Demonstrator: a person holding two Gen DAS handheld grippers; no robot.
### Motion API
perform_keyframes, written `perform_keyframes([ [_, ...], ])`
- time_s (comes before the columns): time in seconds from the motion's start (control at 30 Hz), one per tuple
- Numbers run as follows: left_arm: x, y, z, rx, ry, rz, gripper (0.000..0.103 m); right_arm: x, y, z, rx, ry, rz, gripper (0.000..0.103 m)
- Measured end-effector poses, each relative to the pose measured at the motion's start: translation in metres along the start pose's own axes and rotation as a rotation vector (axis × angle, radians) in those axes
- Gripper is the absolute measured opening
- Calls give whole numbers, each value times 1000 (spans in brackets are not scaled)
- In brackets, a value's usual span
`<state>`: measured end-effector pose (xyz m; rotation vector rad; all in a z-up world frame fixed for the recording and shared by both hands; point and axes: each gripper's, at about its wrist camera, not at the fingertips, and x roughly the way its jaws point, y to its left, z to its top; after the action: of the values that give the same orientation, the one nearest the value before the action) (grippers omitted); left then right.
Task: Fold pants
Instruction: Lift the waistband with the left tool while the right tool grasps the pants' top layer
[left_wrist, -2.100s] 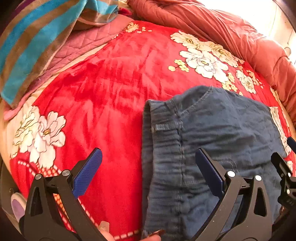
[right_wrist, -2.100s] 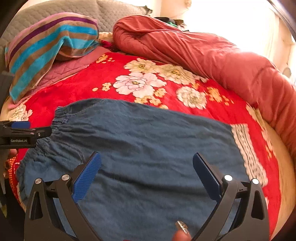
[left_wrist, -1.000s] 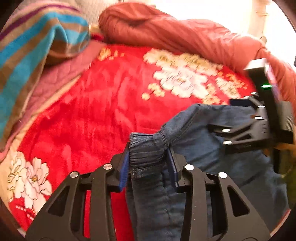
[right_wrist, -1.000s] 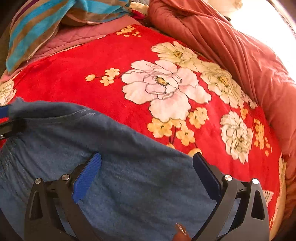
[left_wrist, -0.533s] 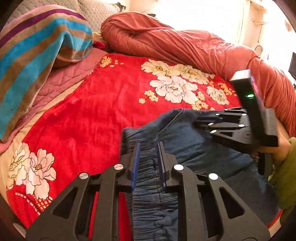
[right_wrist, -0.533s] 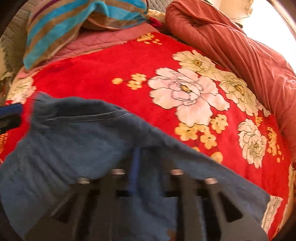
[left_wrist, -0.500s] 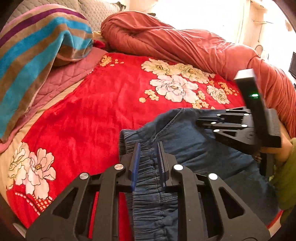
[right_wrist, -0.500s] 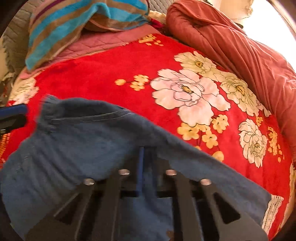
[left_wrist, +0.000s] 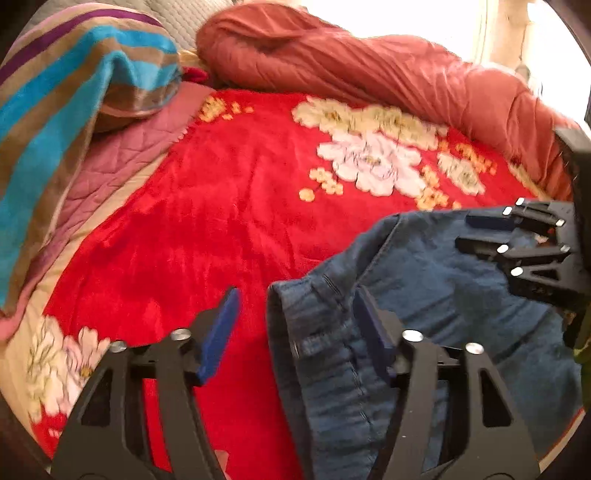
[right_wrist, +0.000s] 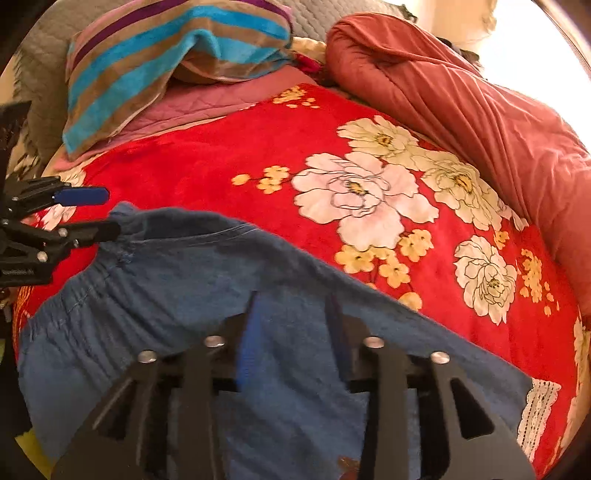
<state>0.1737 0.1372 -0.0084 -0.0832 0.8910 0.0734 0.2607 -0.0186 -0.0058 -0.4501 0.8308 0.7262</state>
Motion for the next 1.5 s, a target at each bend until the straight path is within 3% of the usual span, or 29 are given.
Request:
perform_keyframes([
  [0.07,17,-1,4,29,36,-19,65,5,-6,3,12,11,-7,50],
  [0.13,33,-1,4,28,73,-46,65,10,-11,5,17,20,-10,52],
  [0.17,40,0,4,19,88,-53,60,13,-13,6,20,26,-13,53],
  [0.2,46,2,3,3,106,-67,44,16,-15,7,21,36,-12,53],
  [0.27,47,4,0,-17,107,-97,34,21,-18,10,16,49,-23,53],
  [0.3,43,2,0,-7,93,-97,24,23,-19,10,12,53,-27,53],
  [0.33,34,-1,-1,9,62,-99,22,25,-19,11,8,57,-29,53],
  [0.47,2,-15,-3,60,-48,-67,20,29,-15,13,-41,81,-30,53],
  [0.7,-49,-28,-17,58,-156,-137,20,16,-3,13,-151,42,-32,53],
  [0.73,-51,-29,-18,54,-163,-141,20,13,0,13,-177,30,-37,50],
  [0.87,-59,-29,-24,39,-173,-147,20,6,22,8,-307,20,-18,18],
  [0.93,-61,-25,-26,19,-176,-152,20,3,34,2,-338,30,-7,12],
  [1.13,-72,-14,-34,-18,-185,-156,20,-48,39,-22,-194,-96,48,8],
  [1.3,-91,-20,-51,7,-198,-193,20,-107,54,-54,-108,-183,81,7],
  [1.5,-113,-33,-80,69,-184,-226,21,-155,91,-101,-92,-207,108,7],
])
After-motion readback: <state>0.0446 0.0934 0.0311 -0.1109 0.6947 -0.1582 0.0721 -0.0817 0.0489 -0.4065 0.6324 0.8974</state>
